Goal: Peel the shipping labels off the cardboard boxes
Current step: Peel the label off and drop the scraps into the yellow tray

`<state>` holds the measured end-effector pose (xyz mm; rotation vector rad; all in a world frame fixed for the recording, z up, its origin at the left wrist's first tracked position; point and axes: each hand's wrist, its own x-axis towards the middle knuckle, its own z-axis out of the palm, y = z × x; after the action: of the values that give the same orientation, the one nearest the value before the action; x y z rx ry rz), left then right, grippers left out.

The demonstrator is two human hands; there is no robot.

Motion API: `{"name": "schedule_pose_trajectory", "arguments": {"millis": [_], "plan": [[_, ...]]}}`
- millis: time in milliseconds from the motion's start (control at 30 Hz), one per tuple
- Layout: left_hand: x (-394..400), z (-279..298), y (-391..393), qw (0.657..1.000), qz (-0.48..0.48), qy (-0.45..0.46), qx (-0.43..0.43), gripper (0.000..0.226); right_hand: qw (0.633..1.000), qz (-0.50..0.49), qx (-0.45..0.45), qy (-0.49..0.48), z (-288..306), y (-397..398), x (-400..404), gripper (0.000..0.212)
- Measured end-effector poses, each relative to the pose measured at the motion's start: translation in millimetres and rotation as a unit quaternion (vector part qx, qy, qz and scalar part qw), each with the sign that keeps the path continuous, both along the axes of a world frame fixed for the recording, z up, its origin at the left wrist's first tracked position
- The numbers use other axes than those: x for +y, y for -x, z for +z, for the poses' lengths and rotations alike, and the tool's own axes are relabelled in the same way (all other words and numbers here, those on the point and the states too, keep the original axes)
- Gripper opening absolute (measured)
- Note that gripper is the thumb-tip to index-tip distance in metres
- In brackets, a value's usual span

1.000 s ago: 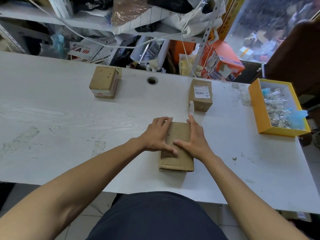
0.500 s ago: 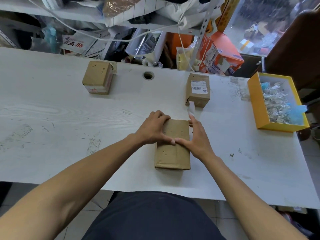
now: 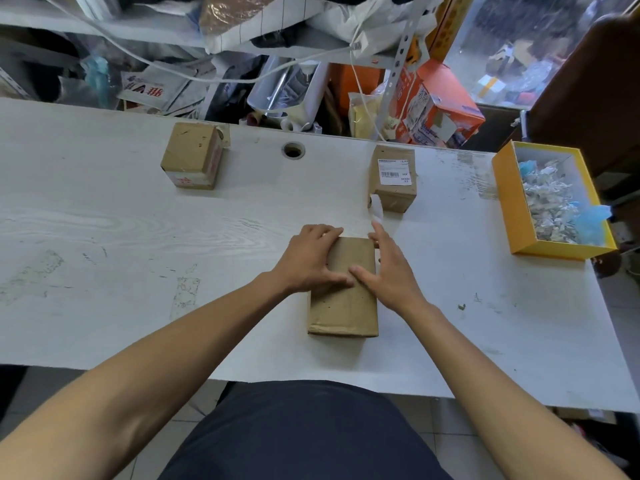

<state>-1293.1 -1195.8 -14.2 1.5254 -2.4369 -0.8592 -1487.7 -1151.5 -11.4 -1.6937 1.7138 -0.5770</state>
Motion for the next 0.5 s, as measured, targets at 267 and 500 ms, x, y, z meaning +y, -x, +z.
{"name": "schedule_pose_trajectory", "arguments": {"millis": [267,500], "plan": [[36.9,-4.0,-12.5,0.994,-0.090,0.003,-0.060,0.156,0.994,0.108,-0.001,-0.020,-2.3,7.3,46.1,0.122],[8.4,10.0,-3.2,1.000,-0.026,-0.011,-0.002,0.104,0.999,0.040,0.007,0.004,-2.8,8.2,23.4,0.107]]}}
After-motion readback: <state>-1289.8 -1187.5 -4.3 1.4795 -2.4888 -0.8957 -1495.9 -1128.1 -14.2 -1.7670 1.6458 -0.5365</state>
